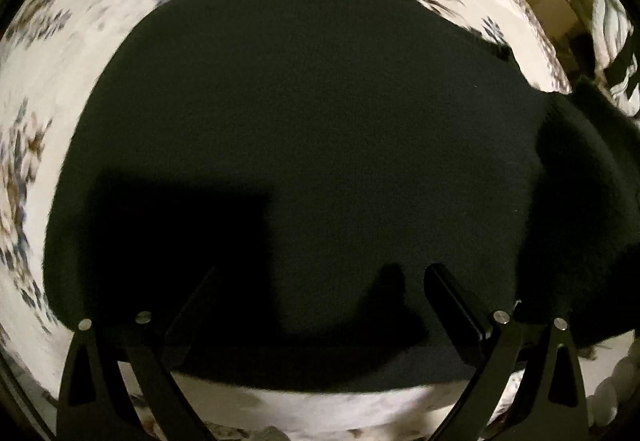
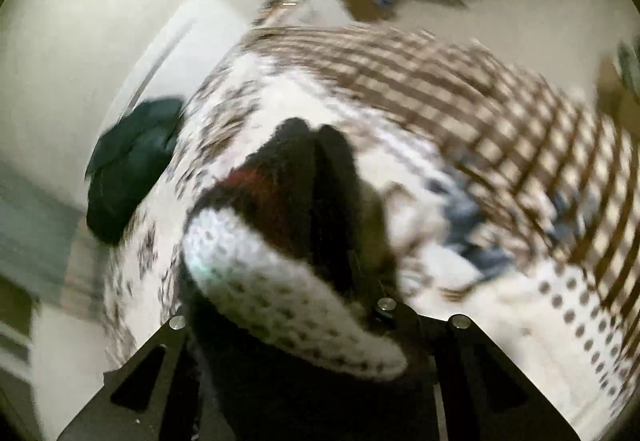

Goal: Fold small clothes

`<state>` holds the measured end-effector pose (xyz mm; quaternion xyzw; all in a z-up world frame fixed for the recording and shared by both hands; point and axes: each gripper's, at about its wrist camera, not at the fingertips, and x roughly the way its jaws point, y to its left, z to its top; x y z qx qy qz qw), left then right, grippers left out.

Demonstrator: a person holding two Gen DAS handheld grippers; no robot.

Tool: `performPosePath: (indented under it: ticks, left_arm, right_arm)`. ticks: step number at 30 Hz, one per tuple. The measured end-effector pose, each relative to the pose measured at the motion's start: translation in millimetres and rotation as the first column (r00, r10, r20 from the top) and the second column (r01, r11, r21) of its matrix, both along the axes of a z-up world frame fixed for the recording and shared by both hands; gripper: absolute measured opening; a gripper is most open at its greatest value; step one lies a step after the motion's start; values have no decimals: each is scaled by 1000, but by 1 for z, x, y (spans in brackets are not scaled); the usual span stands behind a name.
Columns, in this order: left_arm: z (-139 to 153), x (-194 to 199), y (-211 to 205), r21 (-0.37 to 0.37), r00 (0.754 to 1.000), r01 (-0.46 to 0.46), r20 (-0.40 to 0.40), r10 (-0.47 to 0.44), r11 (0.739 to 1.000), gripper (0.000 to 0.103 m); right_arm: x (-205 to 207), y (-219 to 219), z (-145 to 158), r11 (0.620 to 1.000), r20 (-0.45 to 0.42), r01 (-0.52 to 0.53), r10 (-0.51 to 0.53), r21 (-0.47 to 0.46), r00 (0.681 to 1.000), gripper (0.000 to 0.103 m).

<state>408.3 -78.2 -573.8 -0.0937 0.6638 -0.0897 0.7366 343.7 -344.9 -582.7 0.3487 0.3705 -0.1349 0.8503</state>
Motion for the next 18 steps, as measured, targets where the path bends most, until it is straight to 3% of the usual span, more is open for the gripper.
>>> performPosePath:
  ticks: [3, 7, 9, 11, 14, 18]
  left_arm:
    - [15, -4, 22, -40, 999, -31, 12, 31, 999, 103]
    - [40, -16, 83, -45, 991, -120, 49, 123, 992, 103]
    - [43, -25, 119, -37, 981, -187, 53, 189, 982, 103]
    - [44, -33, 156, -34, 967, -249, 51, 251, 968, 103]
    - [37, -48, 203, -11, 941, -336, 34, 336, 942, 103]
    - [39, -60, 238, -5, 925, -377, 43, 377, 926, 103]
  right_arm:
    - [30, 66, 23, 982, -8, -149, 149, -119, 989, 21]
    - [51, 179, 32, 904, -59, -367, 363, -220, 930, 18]
    - [58, 235, 21, 846, -95, -472, 464, -249, 881, 9]
    - [59, 289, 4, 776, -145, -567, 550, -276, 823, 9]
    - [64, 353, -42, 670, -286, -683, 620, -290, 730, 9]
    - [62, 362, -73, 651, -393, -714, 604, -258, 693, 14]
